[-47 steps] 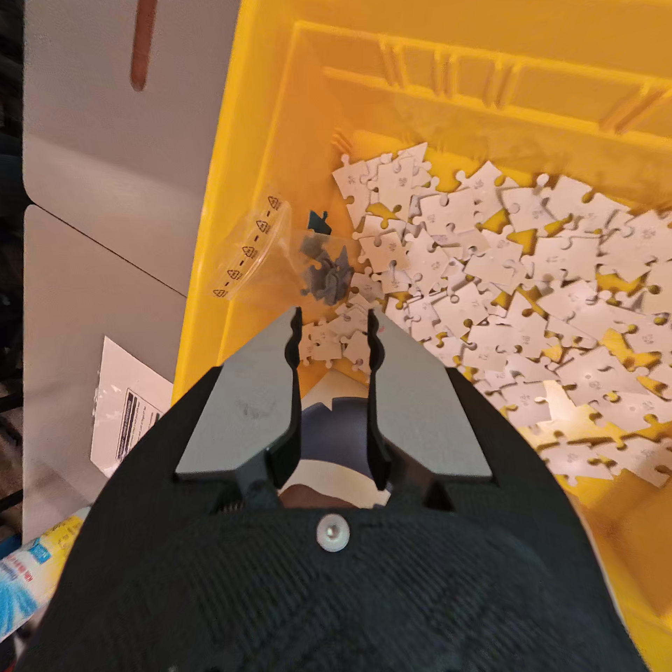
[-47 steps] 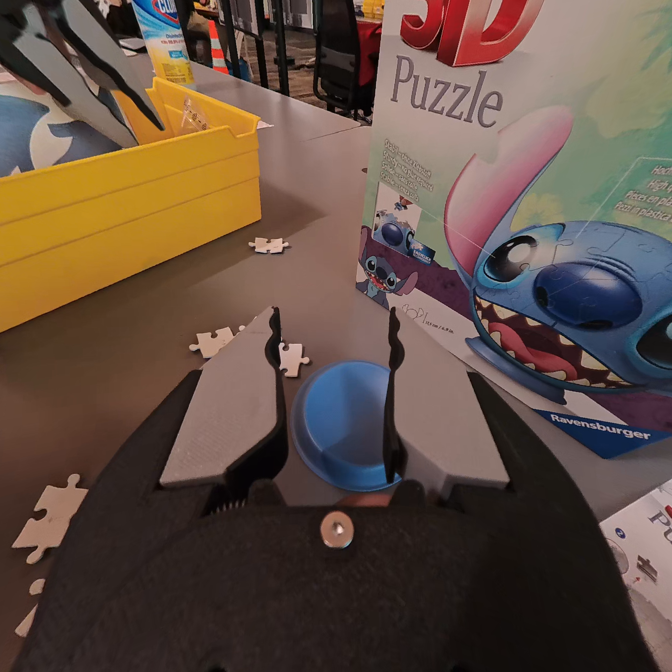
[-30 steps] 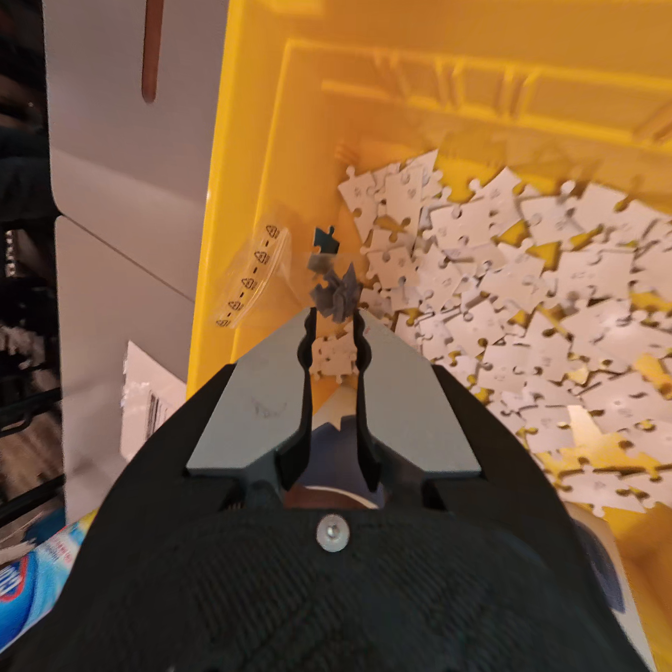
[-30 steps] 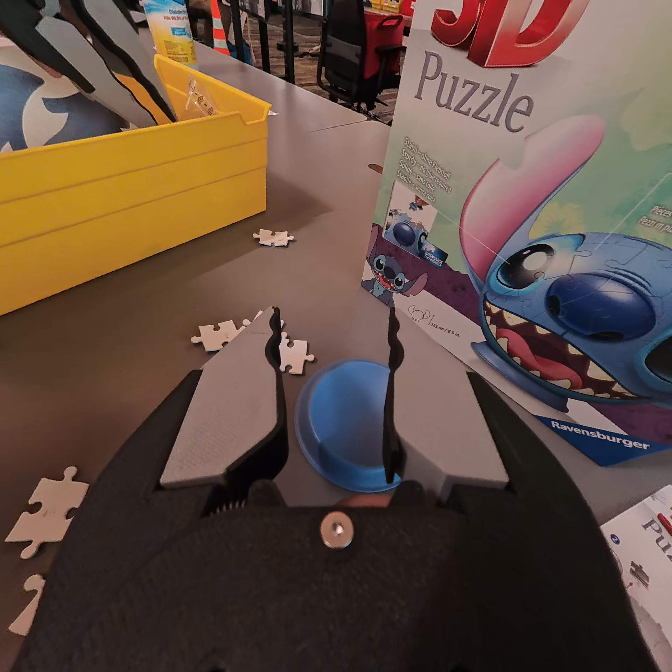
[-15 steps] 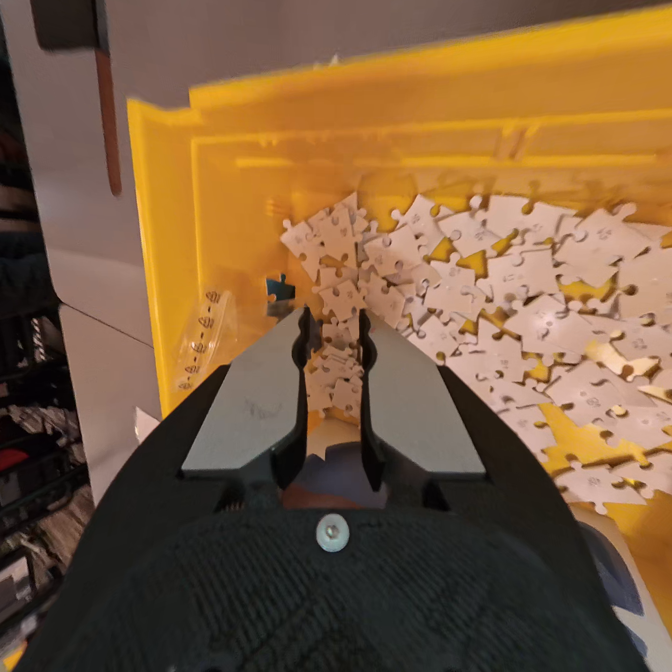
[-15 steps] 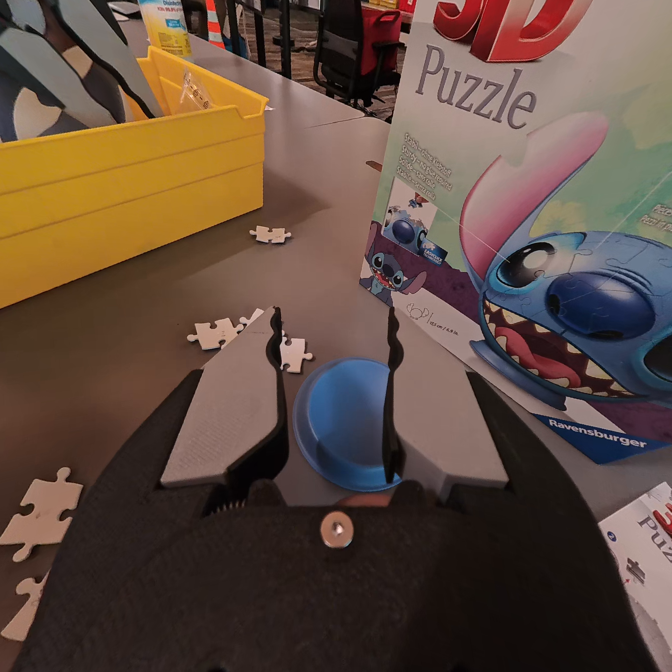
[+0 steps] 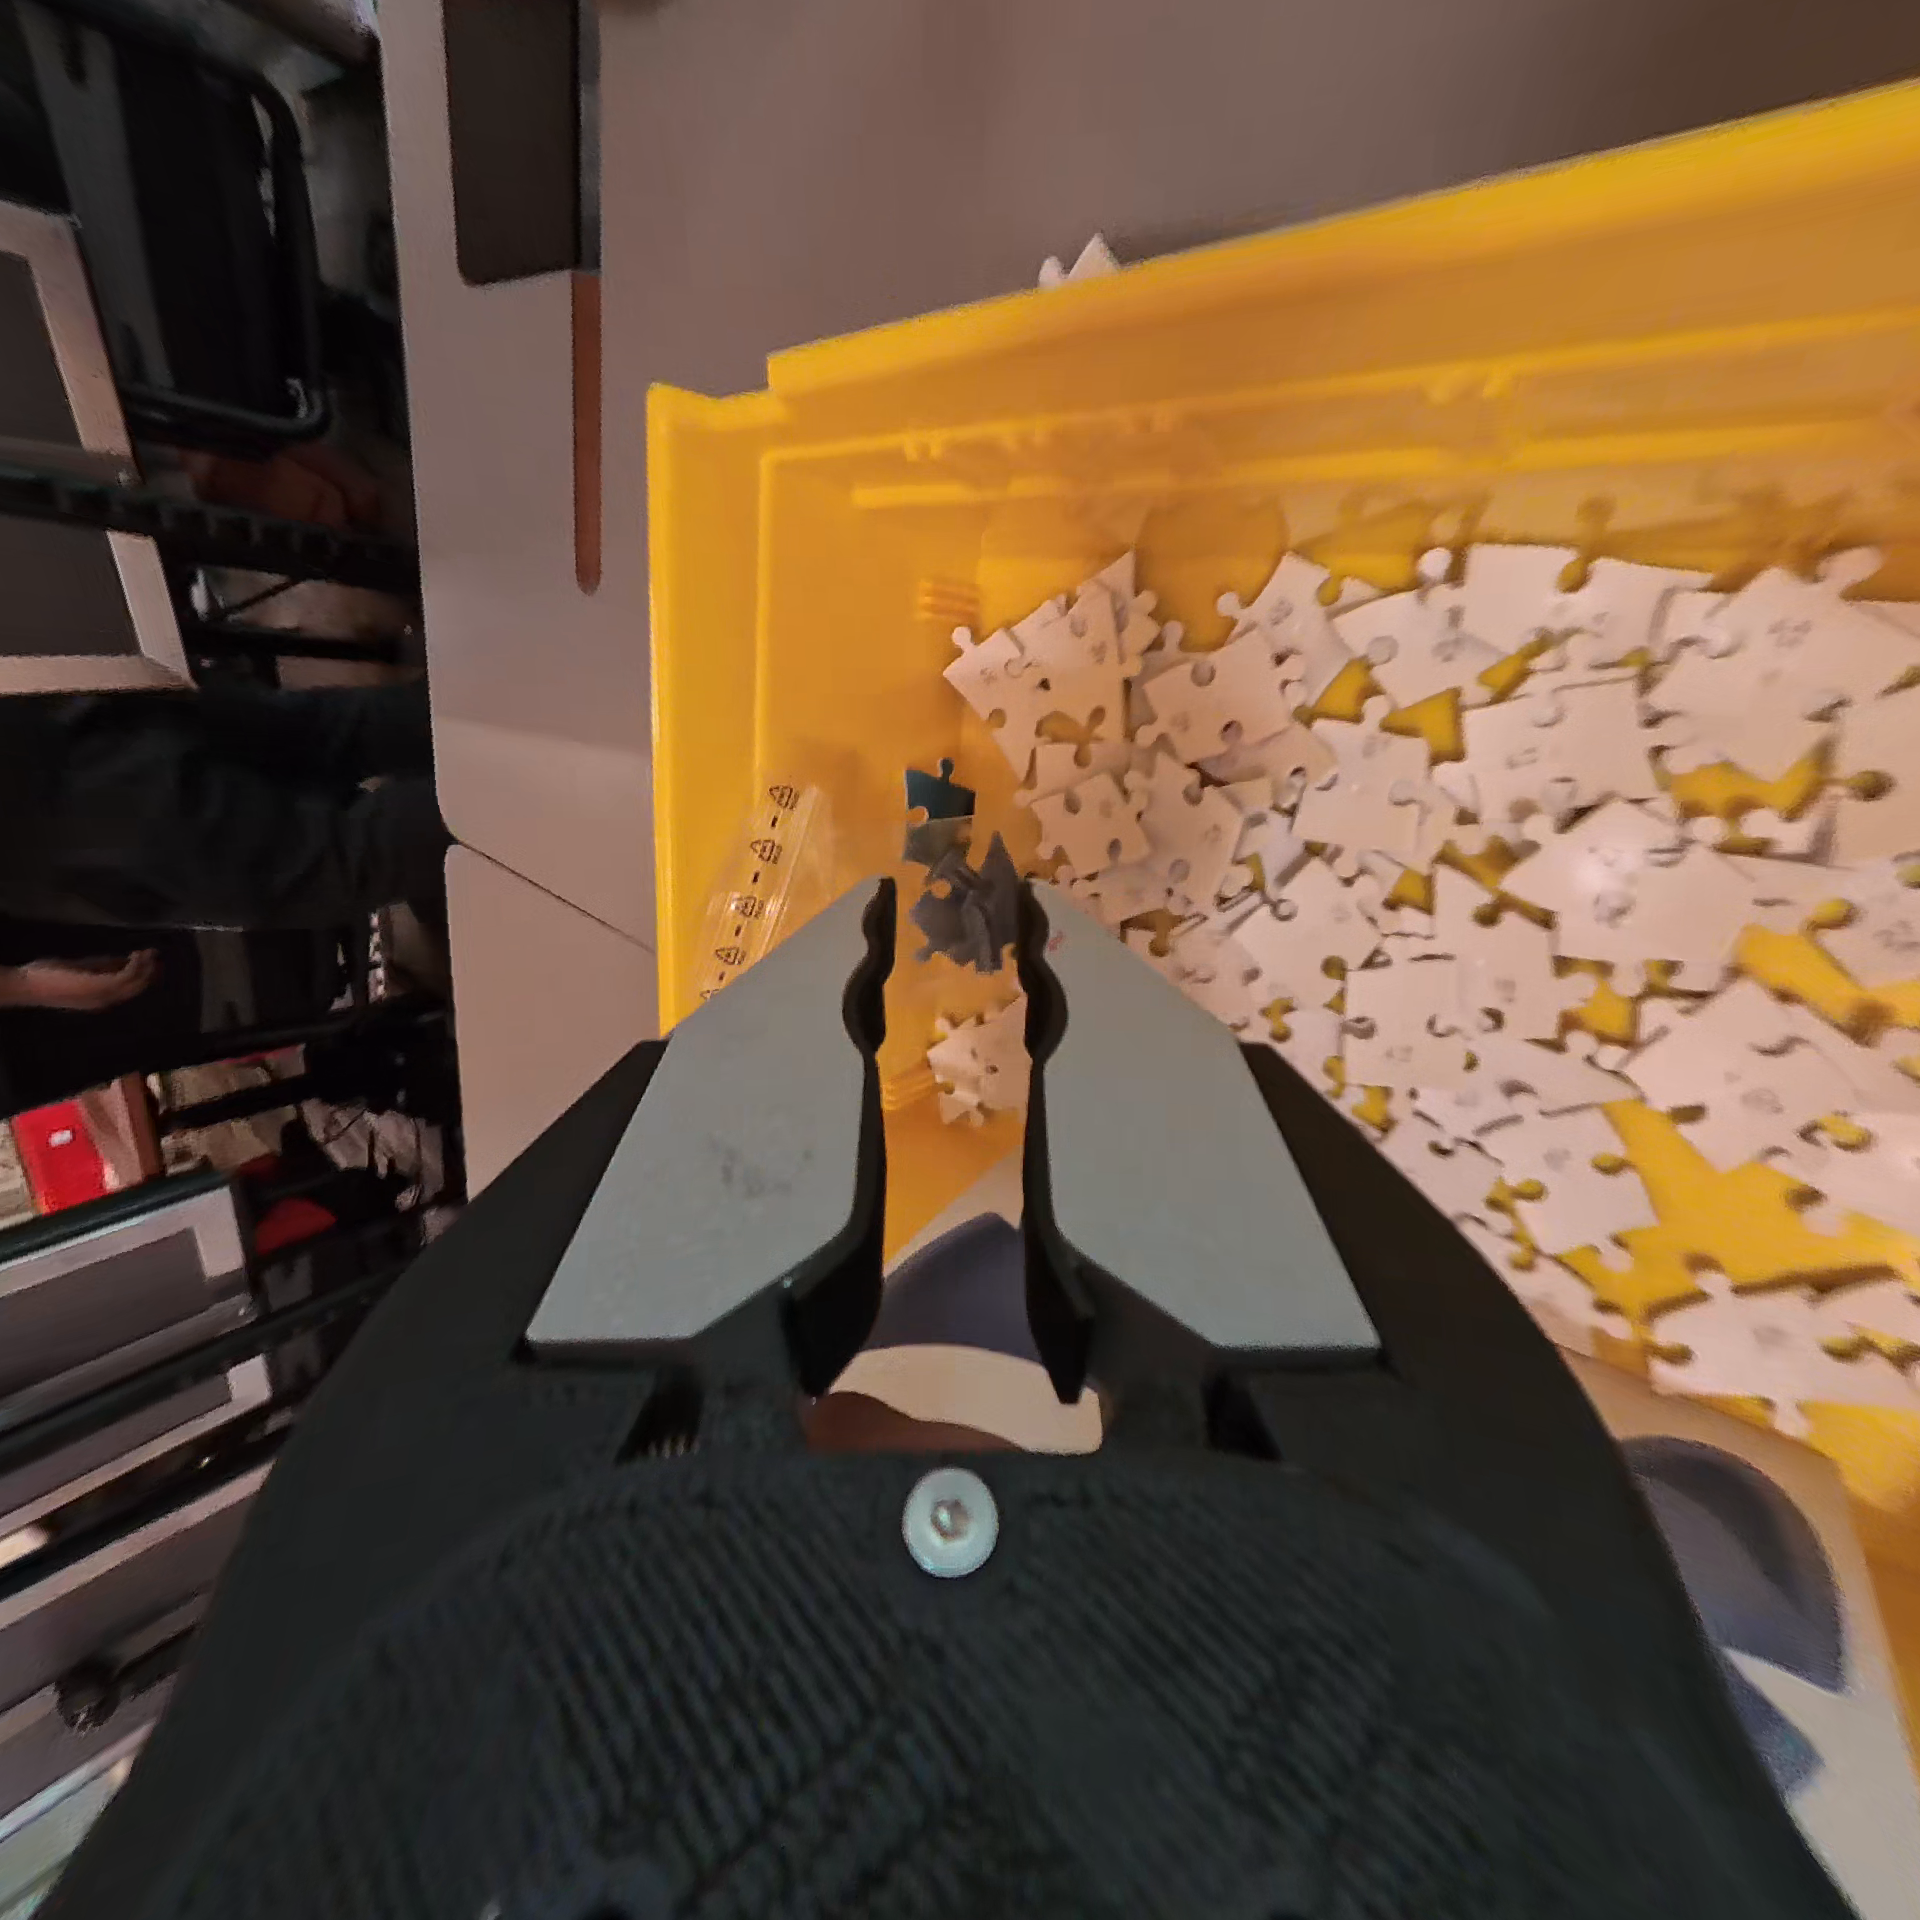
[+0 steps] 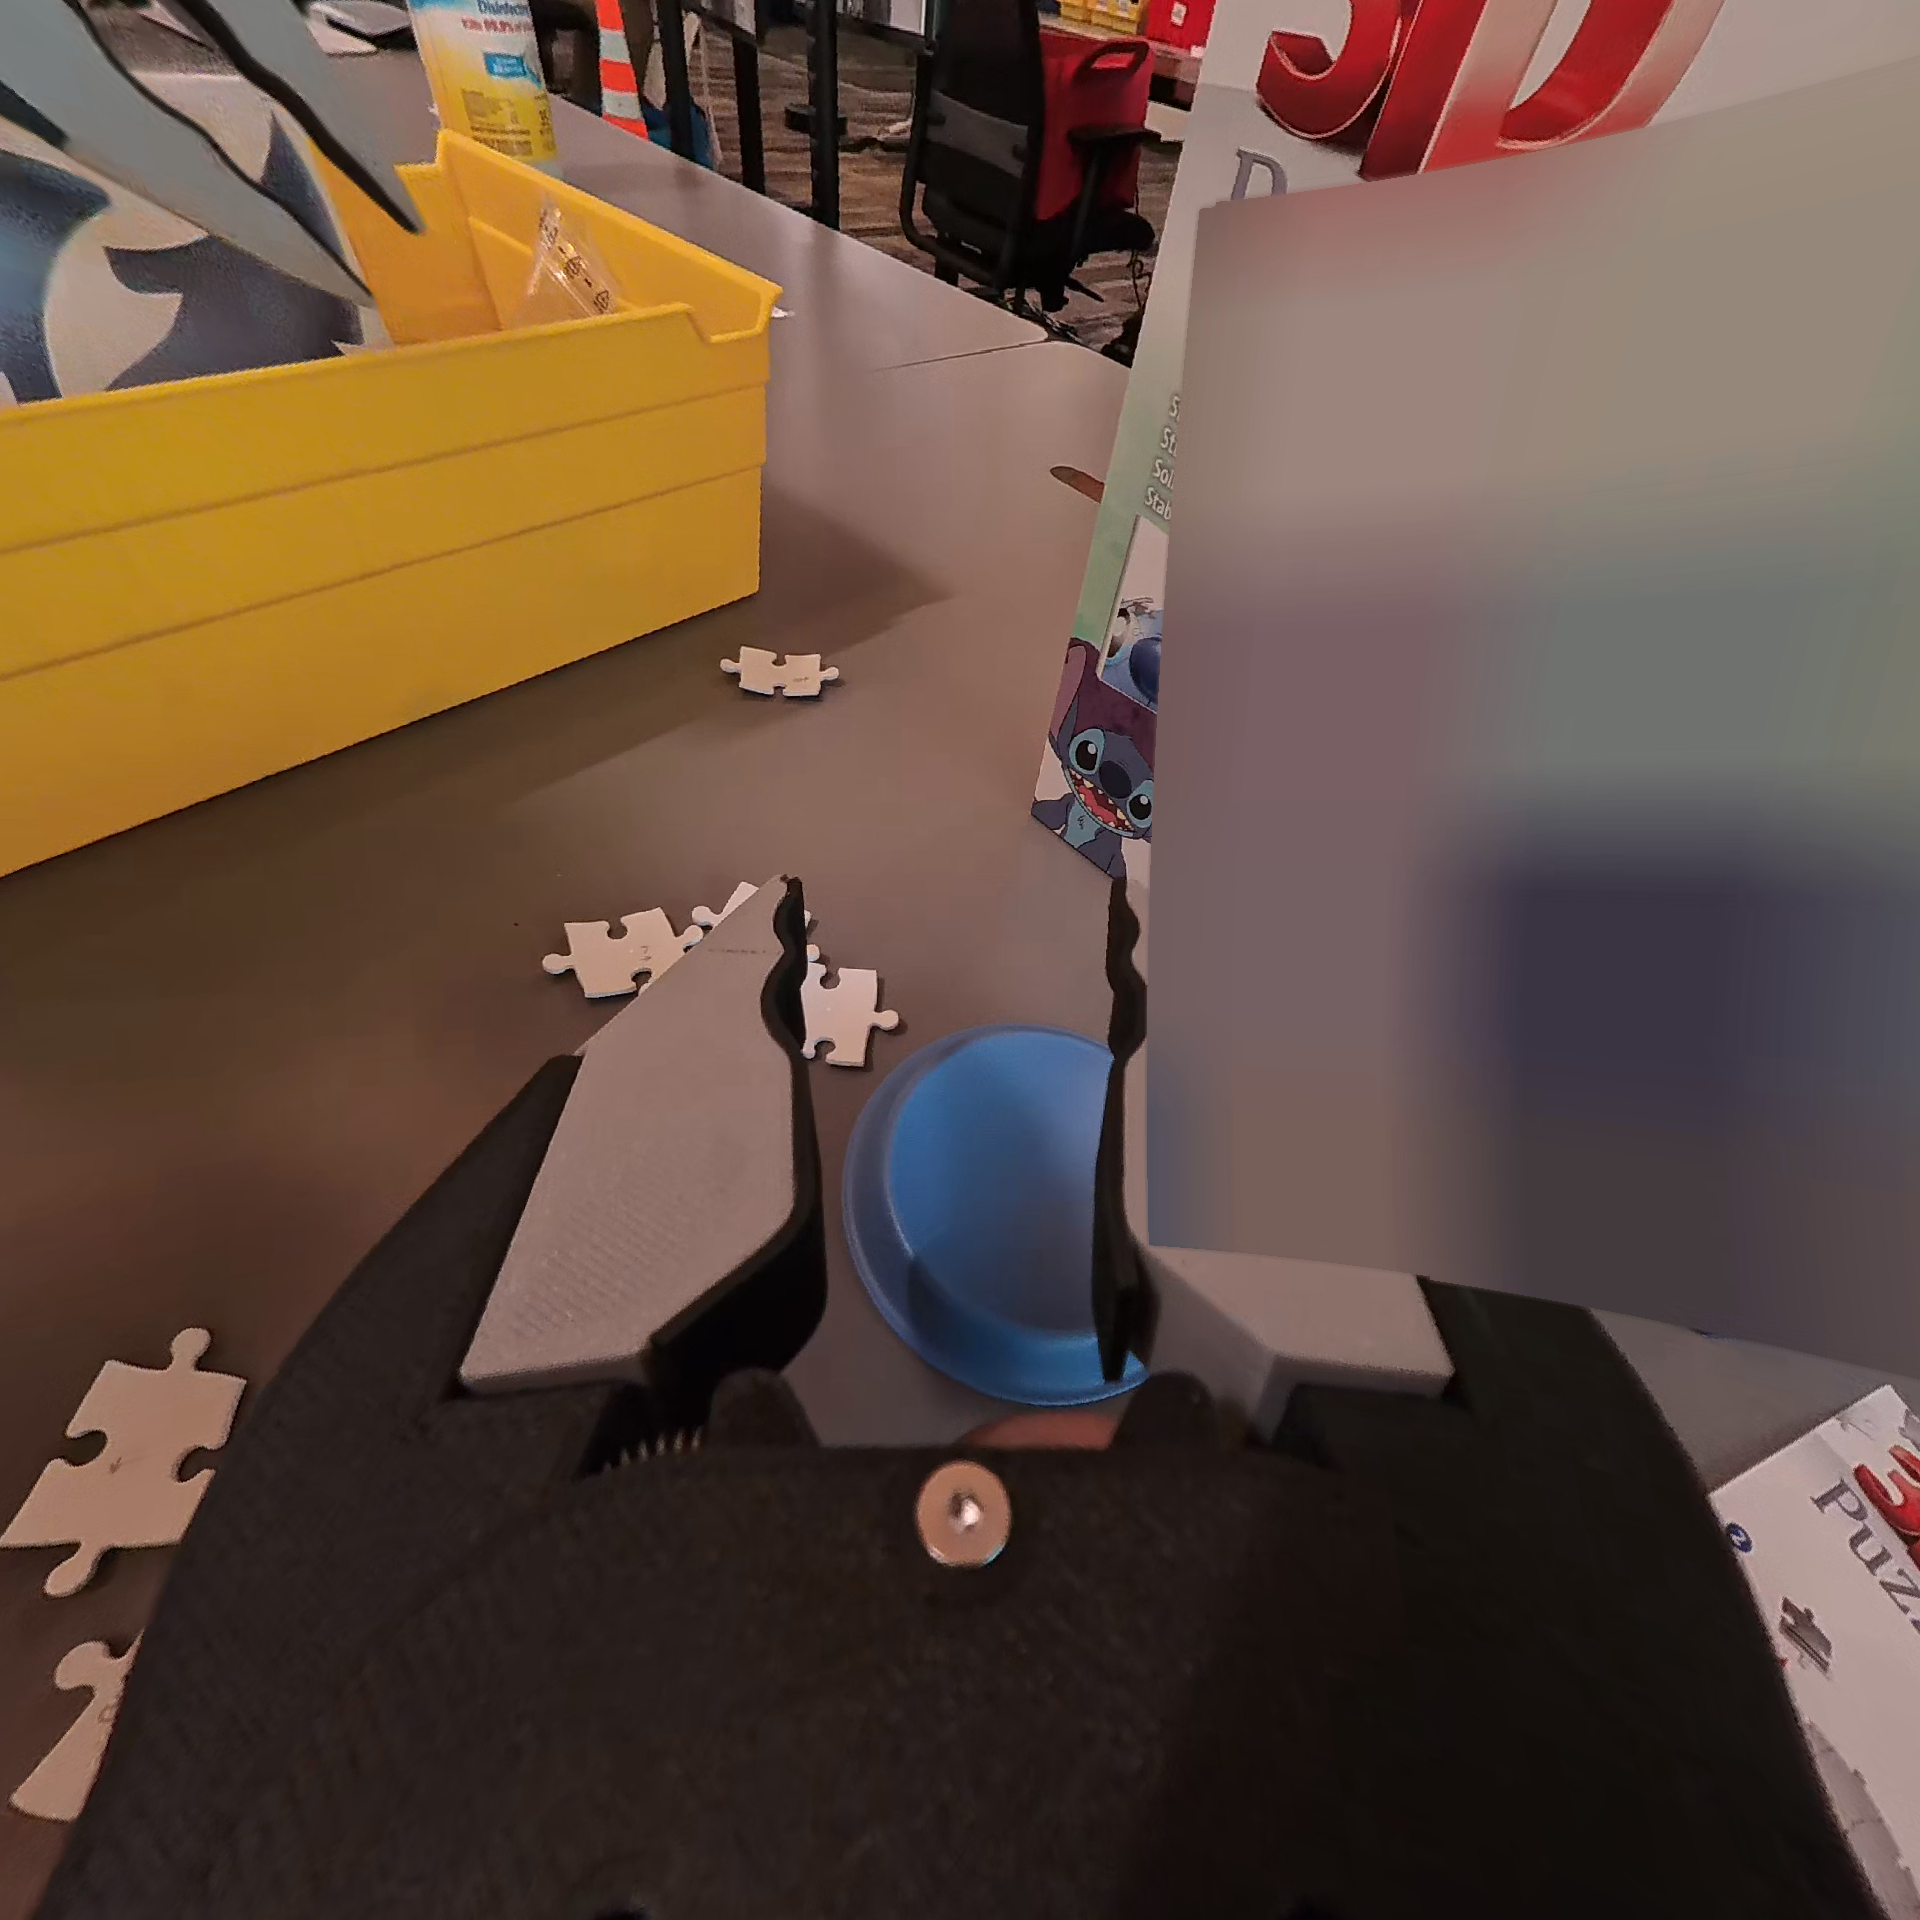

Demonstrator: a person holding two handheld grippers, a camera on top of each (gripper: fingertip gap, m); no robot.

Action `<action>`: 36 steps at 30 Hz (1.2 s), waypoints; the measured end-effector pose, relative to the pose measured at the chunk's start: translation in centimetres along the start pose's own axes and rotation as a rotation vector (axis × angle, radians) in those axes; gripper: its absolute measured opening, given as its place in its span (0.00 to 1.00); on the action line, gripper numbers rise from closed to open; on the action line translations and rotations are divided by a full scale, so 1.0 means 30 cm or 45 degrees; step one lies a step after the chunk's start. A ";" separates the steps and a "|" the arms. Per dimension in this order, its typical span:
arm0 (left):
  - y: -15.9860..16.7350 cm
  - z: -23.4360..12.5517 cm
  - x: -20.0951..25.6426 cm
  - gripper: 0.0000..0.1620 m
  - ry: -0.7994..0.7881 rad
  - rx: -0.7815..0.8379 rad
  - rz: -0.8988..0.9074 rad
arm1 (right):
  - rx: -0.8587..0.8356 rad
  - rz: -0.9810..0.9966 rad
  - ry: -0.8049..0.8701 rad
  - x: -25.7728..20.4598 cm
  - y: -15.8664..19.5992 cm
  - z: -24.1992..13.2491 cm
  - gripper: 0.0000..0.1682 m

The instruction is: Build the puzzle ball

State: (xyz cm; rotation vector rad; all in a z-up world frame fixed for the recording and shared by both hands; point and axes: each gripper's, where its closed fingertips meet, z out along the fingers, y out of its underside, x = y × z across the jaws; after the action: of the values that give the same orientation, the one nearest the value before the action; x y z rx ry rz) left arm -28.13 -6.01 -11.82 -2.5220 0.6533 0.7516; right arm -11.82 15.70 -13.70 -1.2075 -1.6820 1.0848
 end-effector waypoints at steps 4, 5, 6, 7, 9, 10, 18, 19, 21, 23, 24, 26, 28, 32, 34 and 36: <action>-0.058 -0.055 0.042 0.09 0.087 0.122 -0.029 | -0.009 0.000 -0.001 -0.001 0.005 0.004 0.33; -0.051 -0.045 0.037 0.09 0.081 0.104 -0.038 | -0.011 -0.002 0.000 -0.001 0.006 0.004 0.33; -0.034 -0.030 0.029 0.09 0.076 0.071 -0.060 | -0.011 -0.003 0.003 0.000 0.006 0.004 0.33; -0.012 -0.013 0.025 0.09 0.085 0.024 -0.087 | -0.010 -0.005 0.006 0.001 0.006 0.003 0.33; 0.024 0.018 0.046 0.09 0.151 -0.045 -0.122 | -0.009 -0.005 0.010 0.003 0.005 0.002 0.33; 0.031 0.029 0.068 0.09 0.198 -0.059 -0.109 | -0.008 -0.004 0.013 0.005 0.005 0.002 0.33; 0.023 0.115 0.129 0.11 0.228 -0.113 0.031 | 0.000 -0.002 0.024 0.008 0.000 -0.004 0.33; 0.037 0.129 0.135 0.12 0.230 -0.145 0.041 | 0.000 -0.003 0.022 0.006 0.000 -0.003 0.33; 0.058 0.156 0.136 0.12 0.218 -0.190 0.060 | -0.003 -0.007 0.019 0.002 0.000 -0.002 0.33; 0.068 0.178 0.145 0.09 0.231 -0.213 0.074 | -0.005 -0.009 0.016 -0.001 0.001 -0.001 0.33; 0.074 0.188 0.152 0.09 0.243 -0.223 0.074 | -0.005 -0.010 0.016 -0.002 0.001 -0.001 0.33; 0.084 0.197 0.165 0.02 0.272 -0.244 0.069 | -0.002 -0.008 0.016 -0.002 0.000 -0.002 0.33; 0.087 0.191 0.175 0.00 0.298 -0.250 0.059 | 0.000 -0.006 0.015 -0.002 -0.001 -0.004 0.33; 0.102 0.146 0.232 0.00 0.448 -0.276 0.074 | -0.013 -0.004 0.007 -0.004 0.007 0.003 0.33; 0.105 0.121 0.262 0.00 0.505 -0.265 0.117 | -0.022 -0.004 0.003 -0.005 0.013 0.007 0.33; 0.096 0.110 0.231 0.00 0.441 -0.233 0.126 | -0.024 -0.004 0.002 -0.005 0.014 0.007 0.33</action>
State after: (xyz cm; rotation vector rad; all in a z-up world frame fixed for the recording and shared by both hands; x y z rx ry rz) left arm -25.85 -8.77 -19.19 -2.8379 0.8632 0.4236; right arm -11.86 15.59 -14.18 -1.2168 -1.6956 1.0682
